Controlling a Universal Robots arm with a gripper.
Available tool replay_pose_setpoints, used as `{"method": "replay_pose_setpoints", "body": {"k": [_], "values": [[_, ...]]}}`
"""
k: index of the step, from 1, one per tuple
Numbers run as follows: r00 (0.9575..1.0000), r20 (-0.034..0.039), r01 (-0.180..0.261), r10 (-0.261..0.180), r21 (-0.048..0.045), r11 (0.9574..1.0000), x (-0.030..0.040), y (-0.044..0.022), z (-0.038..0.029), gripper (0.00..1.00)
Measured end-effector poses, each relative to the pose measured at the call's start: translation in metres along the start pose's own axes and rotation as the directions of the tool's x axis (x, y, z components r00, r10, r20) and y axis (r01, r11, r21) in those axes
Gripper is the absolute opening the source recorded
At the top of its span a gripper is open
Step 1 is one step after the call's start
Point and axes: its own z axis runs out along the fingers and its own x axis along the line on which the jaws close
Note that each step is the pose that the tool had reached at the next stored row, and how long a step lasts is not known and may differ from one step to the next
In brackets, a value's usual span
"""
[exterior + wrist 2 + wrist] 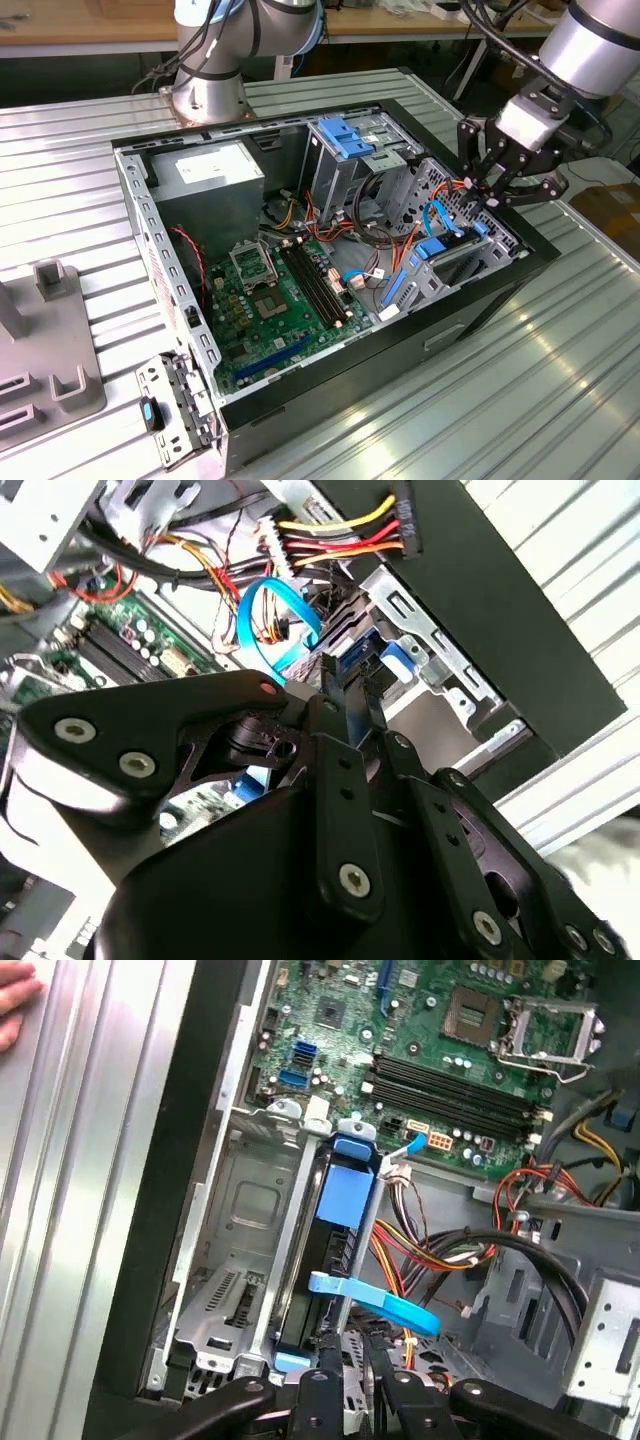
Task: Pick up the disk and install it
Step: 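Insert the second disk wire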
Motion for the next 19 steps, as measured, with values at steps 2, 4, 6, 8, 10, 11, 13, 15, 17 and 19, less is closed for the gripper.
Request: {"method": "replay_pose_setpoints", "body": {"k": [2,4,6,8,10,11,13,15,17,19], "values": [[0.9980,0.0040,0.063,-0.063,-0.0025,0.9980,0.0001,-0.0005,-0.0001,0.24],[0.9943,0.0064,0.107,-0.107,-0.0042,0.9943,0.0002,-0.0007,-0.0002,0.24],[0.9890,0.0084,0.148,-0.148,-0.0044,0.9890,0.0002,-0.0007,-0.0002,0.24],[0.9791,0.0111,0.203,-0.203,-0.0039,0.9792,0.0002,-0.0007,-0.0001,0.24],[0.9790,0.0110,0.203,-0.203,-0.0041,0.9791,0.0002,-0.0007,-0.0002,0.24],[0.9790,0.0111,0.204,-0.204,-0.0041,0.9790,0.0003,-0.0011,-0.0002,0.24],[0.9775,0.0115,0.211,-0.210,-0.0043,0.9776,0.0018,-0.0066,0.0001,0.24],[0.9760,0.0120,0.217,-0.217,-0.0045,0.9761,0.0030,-0.0111,0.0003,0.24],[0.9731,0.0128,0.230,-0.230,-0.0049,0.9731,0.0053,-0.0193,0.0006,0.24],[0.9713,0.0132,0.238,-0.237,-0.0052,0.9714,0.0062,-0.0244,0.0008,0.24]]}}
